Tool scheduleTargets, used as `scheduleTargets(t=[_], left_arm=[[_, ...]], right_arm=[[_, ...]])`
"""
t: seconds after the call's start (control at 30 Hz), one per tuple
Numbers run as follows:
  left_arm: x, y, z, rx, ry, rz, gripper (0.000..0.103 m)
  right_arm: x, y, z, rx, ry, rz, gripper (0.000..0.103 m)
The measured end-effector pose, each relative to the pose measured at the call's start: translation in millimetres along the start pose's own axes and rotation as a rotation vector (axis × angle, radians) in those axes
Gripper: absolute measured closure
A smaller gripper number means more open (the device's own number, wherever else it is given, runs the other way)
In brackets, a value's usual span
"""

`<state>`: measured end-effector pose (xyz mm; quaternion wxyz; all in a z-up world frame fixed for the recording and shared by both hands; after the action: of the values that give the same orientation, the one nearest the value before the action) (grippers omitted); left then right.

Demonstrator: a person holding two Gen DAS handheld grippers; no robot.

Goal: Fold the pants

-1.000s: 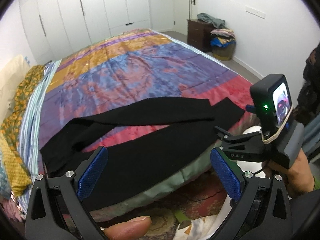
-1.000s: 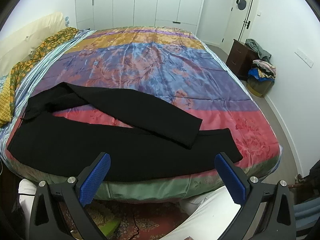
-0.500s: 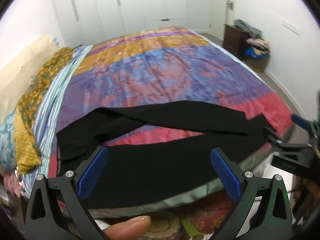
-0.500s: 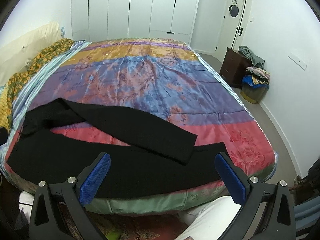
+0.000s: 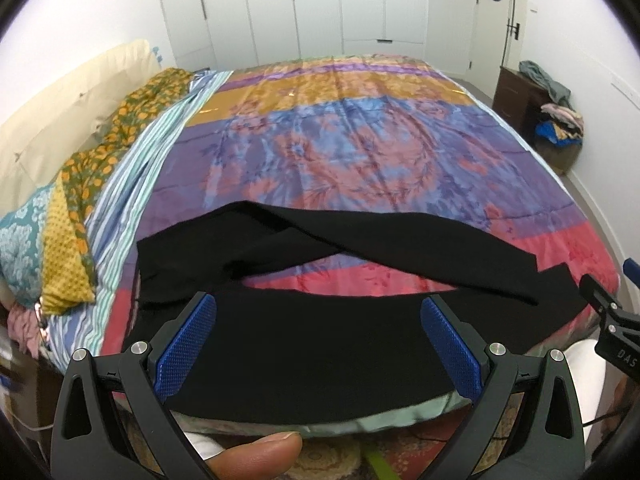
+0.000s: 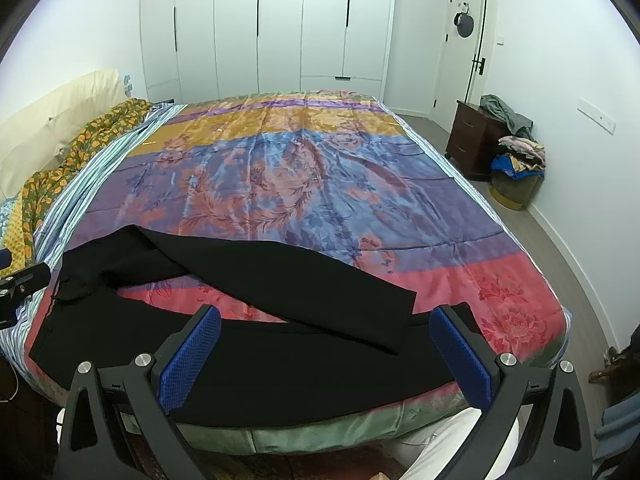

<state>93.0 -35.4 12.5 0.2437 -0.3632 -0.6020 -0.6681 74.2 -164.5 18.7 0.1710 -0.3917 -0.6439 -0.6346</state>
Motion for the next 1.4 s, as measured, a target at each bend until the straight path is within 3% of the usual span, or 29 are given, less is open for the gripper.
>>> scheduleTargets(t=[0.53,0.67,0.77,0.97,1.23,1.4], left_arm=[[-3,-8,26,0.01,0.014,-0.008,0.001],[5,-37,49,0.037,0.021,-0.035,0.001],[4,-69,66,0.065,0.023,0.001,0.001],[15,-118,84,0.042,0.129,0.013,0.001],[48,-153,107,0.127,0.097,-0.002,0.001],[45,-164,108,0.125,0.084,0.029,0.001]], right_arm=[[3,3,20,0.062,-0.002,-0.007,0.0],[16,-10,11,0.092,-0.037,-0.01,0.0],[35,-27,-2,0.068,-0.05,-0.018,0.0],[56,-75,-13,0.058,-0.015,-0.012,0.0],[81,-114,-38,-0.002,-0.046,-0.025,0.0],[87,-123,-38,-0.022,-0.058,-0.021,0.0]])
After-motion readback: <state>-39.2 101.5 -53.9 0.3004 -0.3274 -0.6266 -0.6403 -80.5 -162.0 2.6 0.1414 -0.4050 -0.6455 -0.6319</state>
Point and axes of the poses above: each gripper's, at about its wrist camera, not at the fingertips, and x roughly against the way its jaws point, z to its left, y to its top, the point moved 4 cm from there along -x, roughly the way its jaws point, and after that the axes turned 5 degrees about x, right-handed, at the moved point
